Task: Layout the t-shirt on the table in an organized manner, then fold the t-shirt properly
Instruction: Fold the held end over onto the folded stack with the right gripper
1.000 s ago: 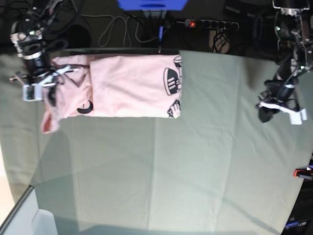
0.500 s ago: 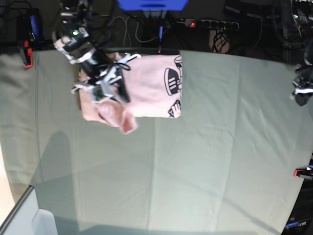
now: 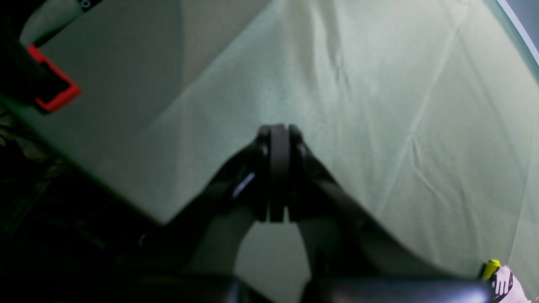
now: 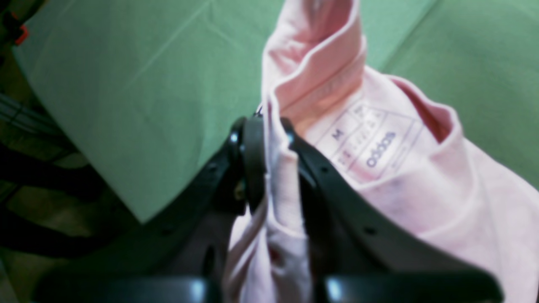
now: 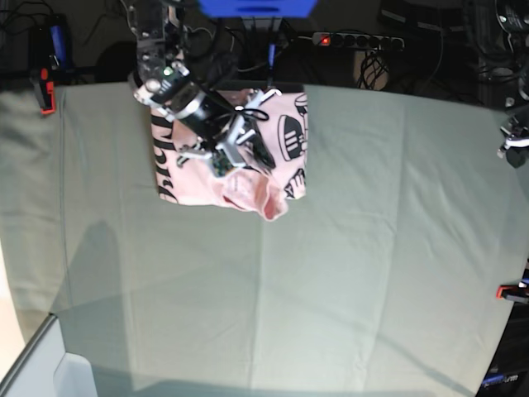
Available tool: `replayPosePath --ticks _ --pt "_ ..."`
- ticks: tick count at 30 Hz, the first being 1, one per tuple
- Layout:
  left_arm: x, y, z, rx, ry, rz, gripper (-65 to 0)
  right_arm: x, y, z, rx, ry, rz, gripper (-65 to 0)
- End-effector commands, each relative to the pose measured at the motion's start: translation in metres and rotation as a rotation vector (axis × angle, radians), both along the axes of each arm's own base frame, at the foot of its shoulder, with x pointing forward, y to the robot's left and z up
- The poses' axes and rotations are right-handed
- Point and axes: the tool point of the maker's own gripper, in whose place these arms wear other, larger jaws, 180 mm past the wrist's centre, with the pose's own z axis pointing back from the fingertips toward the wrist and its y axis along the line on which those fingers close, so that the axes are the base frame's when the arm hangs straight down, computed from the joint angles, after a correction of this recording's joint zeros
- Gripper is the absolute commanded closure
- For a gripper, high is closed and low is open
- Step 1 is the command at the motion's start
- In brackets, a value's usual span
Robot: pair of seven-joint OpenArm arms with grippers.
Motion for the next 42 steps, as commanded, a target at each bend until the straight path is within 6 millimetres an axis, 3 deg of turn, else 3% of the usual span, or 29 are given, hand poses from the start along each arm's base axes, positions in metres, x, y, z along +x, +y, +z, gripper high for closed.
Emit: replayPosePath --ticks 1,4,14,17,23,27,34,37,42 --pt "0.007 0.004 0.014 0.028 -0.039 -0.014 0.0 0.006 0.006 0.011 0.048 -0.033 -0.003 0.0" --pt "0.008 0.003 0.014 0.027 -0.039 -0.016 0.0 0.012 0.014 0.009 0.056 -0.034 0.016 0.0" --pt "0.007 0.004 0.014 0.029 -0.038 -0.014 0.0 0.008 0.042 0.009 0.077 -0.029 0.094 0.0" --pt "0.007 0.004 0.014 0.030 -0.036 -0.016 0.0 0.004 0.048 0.007 0.082 -0.021 0.113 -7.5" --pt "0.007 0.003 0.014 0.028 -0.037 -0.017 0.0 0.005 0.048 0.008 0.082 -0.024 0.111 -31.1" --pt "0.008 0.003 0.014 0.028 -0.038 -0.017 0.0 0.006 0.044 0.011 0.080 -0.032 0.101 -39.4" --pt "0.009 0.000 0.013 0.017 -0.045 -0.013 0.0 0.011 -0.004 0.040 0.013 -0.131 0.014 -39.8" --pt "0.008 -0.004 0.009 0.000 -0.048 -0.005 0.0 0.008 -0.035 0.028 -0.043 -0.107 -0.031 -39.8" --pt "0.021 -0.020 0.006 -0.017 -0.054 -0.044 0.0 -0.003 -0.074 -0.010 -0.084 -0.002 -0.119 -39.8"
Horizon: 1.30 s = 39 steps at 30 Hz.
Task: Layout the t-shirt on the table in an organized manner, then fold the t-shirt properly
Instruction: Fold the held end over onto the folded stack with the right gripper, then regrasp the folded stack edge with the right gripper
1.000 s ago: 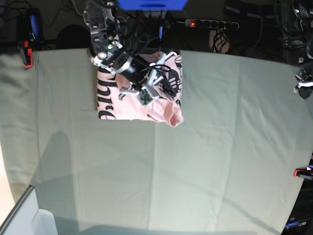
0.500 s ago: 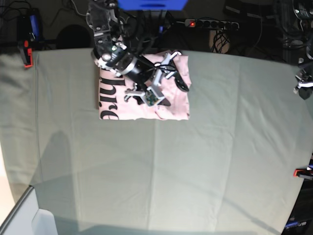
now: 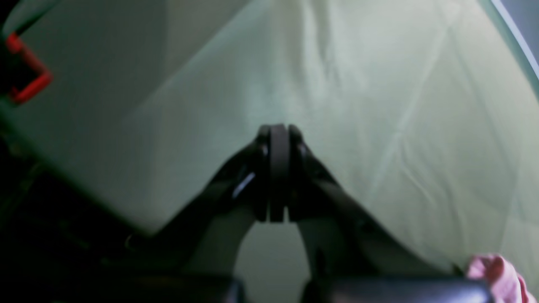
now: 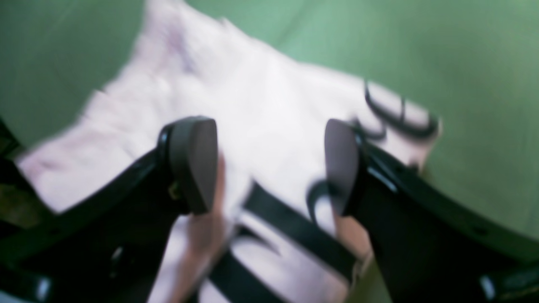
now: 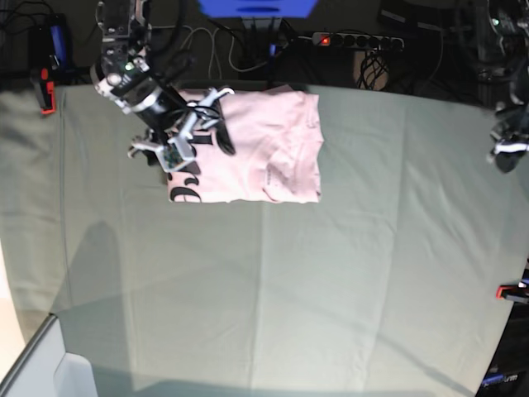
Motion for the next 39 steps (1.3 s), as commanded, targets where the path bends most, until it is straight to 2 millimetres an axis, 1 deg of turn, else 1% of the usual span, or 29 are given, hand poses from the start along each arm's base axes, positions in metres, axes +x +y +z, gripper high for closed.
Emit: replayPosePath --ticks 1,4,7,9,11,13,15,16,19,23,25,27,28,31,34,36,39 --pt "0.007 0.002 0.012 0.020 -0.036 -0.013 0.0 0.004 -0.003 0.005 0.030 -0.025 -0.024 -39.8" --pt "0.007 0.001 0.011 0.015 -0.037 -0.014 0.0 -0.002 -0.024 -0.015 0.018 0.032 -0.082 -39.8" --pt "0.007 -0.004 0.008 0.002 -0.038 -0.007 0.0 -0.001 -0.051 -0.031 -0.009 0.069 -0.131 -39.8" --pt "0.009 -0.004 0.009 0.001 -0.045 -0.005 0.0 -0.001 -0.067 -0.036 -0.023 0.080 -0.161 -39.8" --pt "0.009 -0.004 0.008 -0.002 -0.045 -0.004 0.0 0.000 -0.076 -0.035 -0.032 0.077 -0.183 -39.8" --pt "0.009 -0.005 0.008 -0.004 -0.045 -0.005 0.0 0.003 -0.081 -0.028 -0.042 0.055 -0.193 -39.8" --pt "0.010 -0.005 0.009 -0.003 -0.046 -0.006 0.0 0.007 -0.082 -0.018 -0.048 0.026 -0.197 -39.8" --pt "0.010 -0.005 0.009 -0.005 -0.047 -0.005 0.0 0.004 -0.080 -0.016 -0.052 0.027 -0.195 -39.8" --pt "0.010 -0.005 0.009 -0.005 -0.047 -0.005 0.0 0.003 -0.068 -0.005 -0.028 -0.001 -0.200 -39.8" --pt "0.010 -0.005 0.009 -0.004 -0.048 -0.006 0.0 0.009 -0.058 0.017 -0.011 -0.056 -0.212 -39.8" --pt "0.008 -0.005 0.008 -0.004 -0.044 -0.006 0.0 0.008 -0.054 0.028 -0.009 -0.080 -0.210 -40.1" --pt "0.007 -0.005 0.007 -0.005 -0.041 -0.005 0.0 0.008 -0.038 0.039 0.003 -0.104 -0.172 -40.2" --pt "0.007 -0.005 0.007 -0.005 -0.039 -0.005 0.0 0.005 -0.029 0.041 0.011 -0.105 -0.151 -40.2" --pt "0.008 -0.005 0.007 -0.007 -0.042 -0.004 0.0 -0.005 0.009 0.043 0.054 -0.093 -0.060 -40.2" --pt "0.008 -0.005 0.008 -0.006 -0.043 -0.007 -0.1 -0.014 0.038 0.040 0.095 -0.073 0.008 -40.3" --pt "0.007 -0.005 0.007 -0.007 -0.039 -0.006 -0.1 -0.021 0.061 0.031 0.115 -0.042 0.069 -40.3" --pt "0.005 -0.004 0.004 -0.009 -0.032 -0.003 -0.1 -0.036 0.088 0.016 0.090 -0.003 0.167 -40.3"
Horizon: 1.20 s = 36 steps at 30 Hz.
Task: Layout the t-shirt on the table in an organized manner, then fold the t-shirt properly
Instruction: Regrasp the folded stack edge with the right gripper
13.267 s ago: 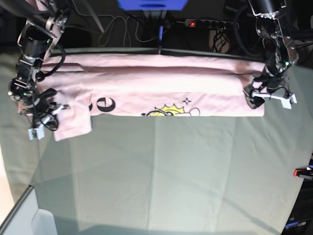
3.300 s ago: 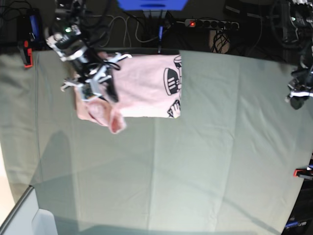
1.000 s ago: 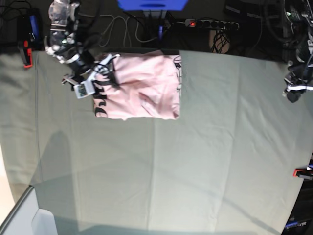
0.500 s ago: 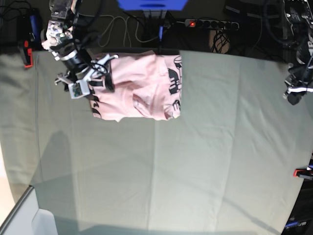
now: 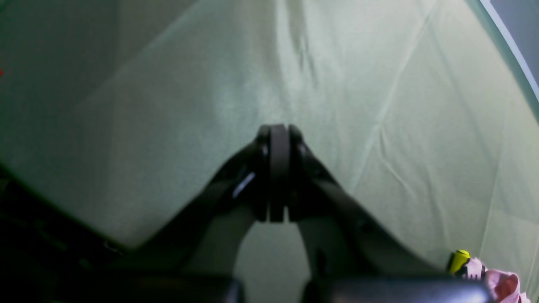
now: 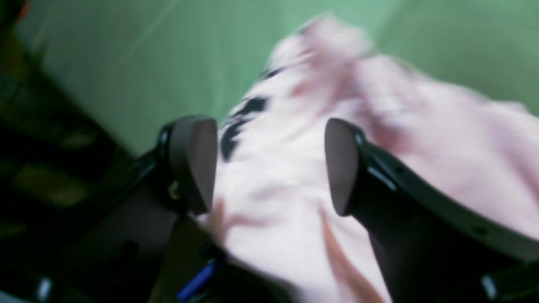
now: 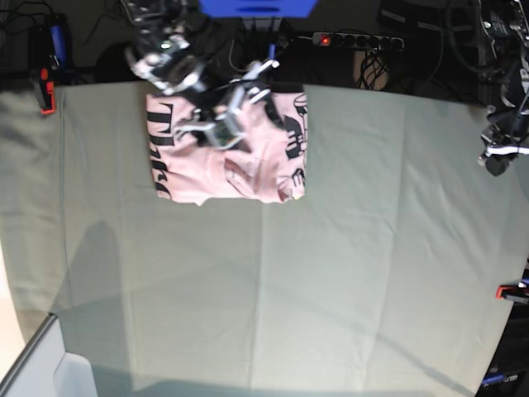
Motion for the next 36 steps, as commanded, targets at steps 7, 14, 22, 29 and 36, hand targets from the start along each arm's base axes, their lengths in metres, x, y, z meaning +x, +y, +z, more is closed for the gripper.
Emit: replayPosePath --ticks 7,14,22,29,36 --pt "0.004 0.006 0.010 0.024 -0.027 -0.006 -0.1 -0.020 0.041 -0.006 0.001 0.006 0.138 -40.3" --pt "0.005 0.006 0.011 0.027 -0.029 -0.007 -0.1 -0.014 0.030 -0.008 -0.028 -0.008 0.139 -40.2" --pt "0.006 0.006 0.012 0.027 -0.033 -0.007 -0.1 -0.009 0.010 -0.015 -0.055 0.004 0.095 -40.2" --pt "0.006 0.006 0.012 0.024 -0.035 -0.006 -0.1 -0.013 0.012 -0.030 -0.055 0.046 0.105 -40.1" --pt "0.004 0.006 0.011 0.026 -0.030 -0.005 -0.1 -0.006 0.013 -0.031 -0.057 0.039 0.107 -39.8"
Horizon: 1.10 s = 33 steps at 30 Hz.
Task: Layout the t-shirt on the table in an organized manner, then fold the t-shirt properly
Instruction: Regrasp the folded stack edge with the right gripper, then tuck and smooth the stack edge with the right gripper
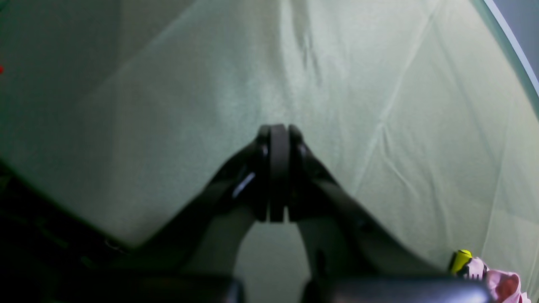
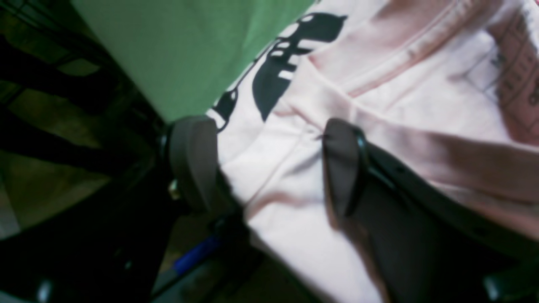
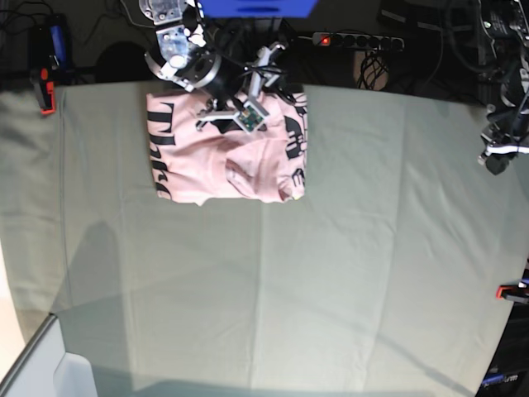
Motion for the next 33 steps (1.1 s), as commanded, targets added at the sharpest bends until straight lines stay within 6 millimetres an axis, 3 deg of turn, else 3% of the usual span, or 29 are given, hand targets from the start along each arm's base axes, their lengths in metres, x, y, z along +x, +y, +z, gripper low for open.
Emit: replayPosePath --ticks 1,4,10,17,25,33 --pt "0.005 0.006 0.012 0.025 -0.034 -0.006 -0.1 0.008 0.003 0.010 0.035 -0.035 -0.011 -39.6" --pt "0.005 0.007 0.013 0.027 -0.034 -0.005 -0.1 0.014 -0.005 0.010 0.025 -0.040 -0.033 -35.0" --pt "0.007 0.007 0.014 0.029 -0.040 -0.005 -0.1 0.014 -0.006 0.009 0.022 -0.037 -0.033 -15.9" --pt "0.007 0.007 0.014 0.031 -0.039 -0.006 -0.1 0.011 -0.006 0.006 0.021 -0.027 -0.032 -0.2" --pt "0.006 0.010 0.015 0.038 -0.035 -0.006 -0.1 0.009 0.006 0.013 0.044 -0.038 -0.014 0.0" --pt "0.004 0.010 0.014 0.042 -0.029 -0.007 -0.1 0.018 0.029 0.038 0.088 -0.100 0.022 0.0"
